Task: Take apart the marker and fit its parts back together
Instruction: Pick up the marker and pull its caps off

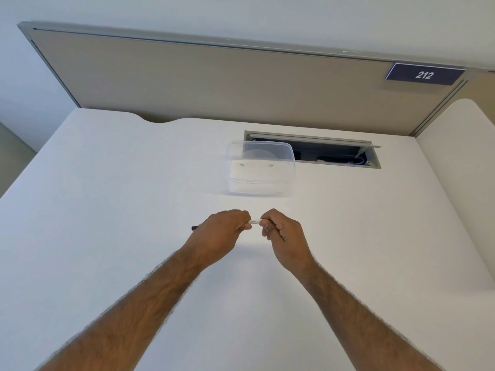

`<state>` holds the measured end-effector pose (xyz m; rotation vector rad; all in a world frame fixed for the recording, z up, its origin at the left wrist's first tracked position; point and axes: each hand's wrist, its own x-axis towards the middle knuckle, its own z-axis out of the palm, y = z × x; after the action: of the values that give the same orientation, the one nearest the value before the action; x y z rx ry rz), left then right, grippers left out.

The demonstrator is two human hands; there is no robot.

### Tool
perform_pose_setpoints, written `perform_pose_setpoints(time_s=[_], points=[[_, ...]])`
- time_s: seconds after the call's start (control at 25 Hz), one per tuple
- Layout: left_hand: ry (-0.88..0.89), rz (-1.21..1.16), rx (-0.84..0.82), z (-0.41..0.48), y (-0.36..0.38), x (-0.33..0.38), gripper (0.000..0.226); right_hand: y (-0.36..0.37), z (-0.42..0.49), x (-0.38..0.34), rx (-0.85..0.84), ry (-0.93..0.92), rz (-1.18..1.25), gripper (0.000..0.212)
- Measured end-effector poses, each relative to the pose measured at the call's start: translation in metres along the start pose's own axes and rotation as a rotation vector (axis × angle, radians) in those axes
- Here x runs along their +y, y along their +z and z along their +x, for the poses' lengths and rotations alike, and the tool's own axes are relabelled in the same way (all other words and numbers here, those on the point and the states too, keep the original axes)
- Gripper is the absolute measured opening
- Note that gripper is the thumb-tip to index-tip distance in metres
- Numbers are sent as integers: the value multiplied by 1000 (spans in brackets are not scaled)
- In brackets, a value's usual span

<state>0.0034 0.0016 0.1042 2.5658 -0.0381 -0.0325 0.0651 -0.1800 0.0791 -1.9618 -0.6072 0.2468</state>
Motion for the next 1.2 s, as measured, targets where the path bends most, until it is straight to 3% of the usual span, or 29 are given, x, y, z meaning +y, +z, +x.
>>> perform_pose_setpoints(time_s=[0.28, 0.48, 1.08, 1.2], points=[[77, 171, 75, -4, -2, -1, 16, 7, -2, -1, -4, 143, 108, 27], [-137, -25, -179, 8, -10, 1, 25, 5, -2, 2, -11, 128, 77, 25], [-92, 84, -35, 6, -10, 19, 19, 11, -4, 2, 74, 282, 174, 43], [-106, 12, -42, 2, -11, 14, 14, 7, 0, 0, -24, 279, 132, 40]])
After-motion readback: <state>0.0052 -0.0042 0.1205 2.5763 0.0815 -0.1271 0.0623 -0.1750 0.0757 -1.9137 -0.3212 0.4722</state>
